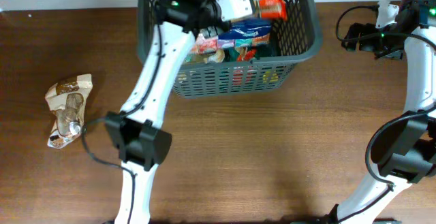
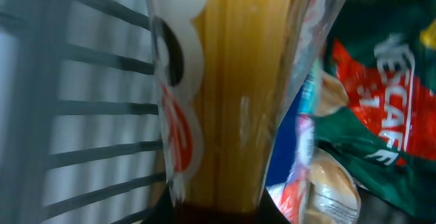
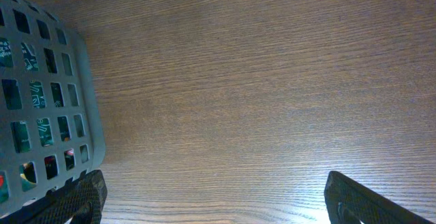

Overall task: Pack container
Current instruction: 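Place the spaghetti pack into the basket with the left gripper, then grasp the crumpled beige snack bag with the left gripper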

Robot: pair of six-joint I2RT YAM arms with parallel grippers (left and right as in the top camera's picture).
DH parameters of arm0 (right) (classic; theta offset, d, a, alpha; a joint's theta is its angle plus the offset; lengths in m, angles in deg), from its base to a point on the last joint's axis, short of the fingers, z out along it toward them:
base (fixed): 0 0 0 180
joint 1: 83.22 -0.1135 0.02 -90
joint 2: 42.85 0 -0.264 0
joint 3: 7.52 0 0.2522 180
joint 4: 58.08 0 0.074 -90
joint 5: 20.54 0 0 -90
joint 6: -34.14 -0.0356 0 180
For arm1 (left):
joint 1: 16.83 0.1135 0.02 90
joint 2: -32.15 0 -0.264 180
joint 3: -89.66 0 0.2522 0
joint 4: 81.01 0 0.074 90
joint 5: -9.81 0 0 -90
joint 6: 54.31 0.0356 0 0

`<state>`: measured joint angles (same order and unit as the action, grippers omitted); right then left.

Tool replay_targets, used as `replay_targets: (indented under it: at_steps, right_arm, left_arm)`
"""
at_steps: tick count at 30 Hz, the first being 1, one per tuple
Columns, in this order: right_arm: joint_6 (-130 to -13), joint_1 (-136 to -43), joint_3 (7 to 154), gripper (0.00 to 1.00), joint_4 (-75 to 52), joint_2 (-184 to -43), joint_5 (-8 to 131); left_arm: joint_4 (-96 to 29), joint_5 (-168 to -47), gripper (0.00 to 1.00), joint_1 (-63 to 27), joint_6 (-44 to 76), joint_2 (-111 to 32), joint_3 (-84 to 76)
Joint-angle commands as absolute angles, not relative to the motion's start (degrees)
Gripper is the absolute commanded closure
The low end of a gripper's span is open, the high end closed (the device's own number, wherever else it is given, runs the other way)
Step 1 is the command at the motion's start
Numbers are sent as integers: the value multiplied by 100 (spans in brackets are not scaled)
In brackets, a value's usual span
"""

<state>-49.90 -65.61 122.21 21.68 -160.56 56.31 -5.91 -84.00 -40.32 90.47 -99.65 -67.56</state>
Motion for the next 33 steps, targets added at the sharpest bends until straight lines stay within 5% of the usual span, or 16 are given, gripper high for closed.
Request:
replay_targets:
  at_steps: [1,2,3,4,5,17,27,29,33]
  right_arm:
    - [-5038,-6557,12203,1,2170,-15971,5581]
    - [-5038,-6557,12203,1,2170,-15971,5581]
    - [-5038,-6557,12205,1,2170,-15971,5581]
    - [-5038,-6557,12205,1,2170,-15971,5581]
    - [-5038,-6557,12205,1,2170,-15971,5581]
    - [-5038,-6557,12205,1,2170,-15971,5581]
    - [-5038,-6557,12203,1,2170,-15971,5581]
    - [-5038,-6557,12203,1,2170,-15971,5581]
    - [-5038,-6557,12205,1,2170,-15971,5581]
  left_arm:
    - [-574,-8464,98,-4082,9128,-9976,-6852]
    - [-504,-8422,88,-4086,9084,-9992,-6852]
    - [-464,-8335,57,-4097,8944,-9987,-6854]
    - [-460,-8184,13,-4104,8735,-9952,-6867]
    - [-462,-7961,1,-4110,8457,-9893,-6900]
    - [412,-6438,1,-3560,7377,-8267,-7449]
    - [2491,-6580,11,-548,4392,-7998,-7256]
    - [2716,-7209,21,117,4274,-8151,-7064]
    - [2856,-8145,24,1026,4274,-8466,-6382]
